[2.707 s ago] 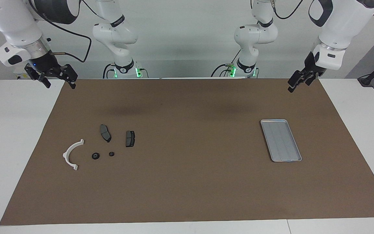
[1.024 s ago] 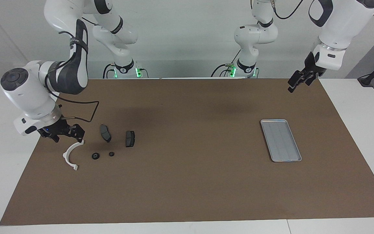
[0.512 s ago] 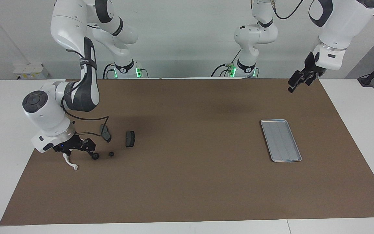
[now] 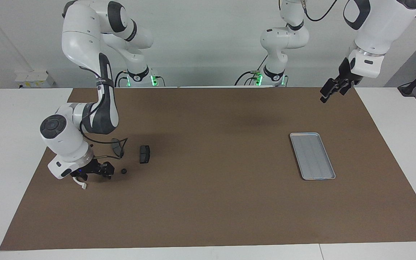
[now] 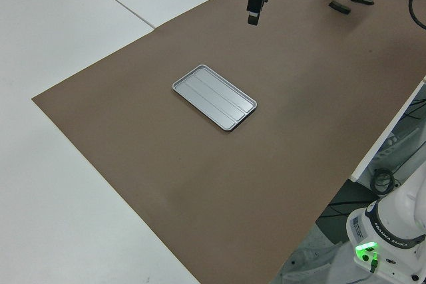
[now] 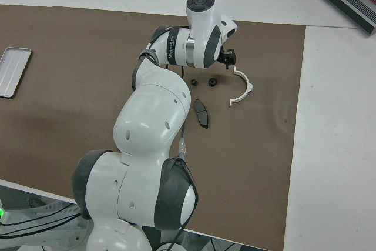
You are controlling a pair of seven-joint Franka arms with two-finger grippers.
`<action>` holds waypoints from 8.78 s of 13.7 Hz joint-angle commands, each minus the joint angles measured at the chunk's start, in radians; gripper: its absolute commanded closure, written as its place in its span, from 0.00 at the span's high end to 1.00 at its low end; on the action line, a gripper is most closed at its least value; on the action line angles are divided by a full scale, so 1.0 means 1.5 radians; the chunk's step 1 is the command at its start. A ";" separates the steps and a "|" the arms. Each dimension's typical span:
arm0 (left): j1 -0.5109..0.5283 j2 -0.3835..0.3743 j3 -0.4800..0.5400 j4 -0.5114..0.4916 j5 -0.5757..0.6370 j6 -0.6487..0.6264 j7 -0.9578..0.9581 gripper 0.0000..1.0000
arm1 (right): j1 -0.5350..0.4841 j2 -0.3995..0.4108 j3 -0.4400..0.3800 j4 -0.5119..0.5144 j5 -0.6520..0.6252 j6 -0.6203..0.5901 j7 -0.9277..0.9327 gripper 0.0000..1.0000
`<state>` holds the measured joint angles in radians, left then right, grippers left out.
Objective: Pick bearing gear from pile to tray
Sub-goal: 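Reach the right gripper to the small black bearing gear beside the white arc, then grasp the black bearing gear with the right gripper and lift it, then carry the bearing gear to the table center and release it, then withdraw the right gripper while the left gripper reaches toward the gear, then grasp the black bearing gear at the center with the left gripper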
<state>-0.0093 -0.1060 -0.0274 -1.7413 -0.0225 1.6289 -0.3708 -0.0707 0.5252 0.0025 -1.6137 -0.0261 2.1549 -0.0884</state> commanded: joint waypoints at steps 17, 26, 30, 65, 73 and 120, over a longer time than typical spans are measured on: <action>-0.002 -0.015 0.002 -0.014 -0.003 -0.006 0.004 1.00 | -0.005 -0.032 0.002 -0.096 0.007 0.007 -0.022 0.89; -0.002 -0.015 0.003 -0.014 -0.003 -0.006 0.004 1.00 | -0.003 -0.029 0.002 -0.090 0.006 0.009 -0.019 0.00; -0.002 -0.015 0.002 -0.014 -0.003 -0.006 0.004 1.00 | 0.013 -0.033 0.002 -0.030 0.006 -0.020 -0.007 0.00; -0.002 -0.015 0.002 -0.014 -0.003 -0.006 0.004 1.00 | 0.439 -0.100 0.026 -0.207 0.007 0.123 0.561 0.00; -0.002 -0.016 0.003 -0.014 -0.003 -0.006 0.004 1.00 | 0.439 -0.097 0.031 -0.224 0.007 0.154 0.570 0.70; -0.463 0.377 -0.007 0.028 0.037 0.374 -0.683 1.00 | 0.032 -0.076 0.029 -0.171 0.030 0.134 0.005 0.81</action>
<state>-0.6884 0.4490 -0.0540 -1.6897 0.0136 2.1679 -1.3784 -0.0194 0.3988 0.0394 -1.8663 -0.0030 2.3290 -0.0540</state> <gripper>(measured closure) 0.000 0.185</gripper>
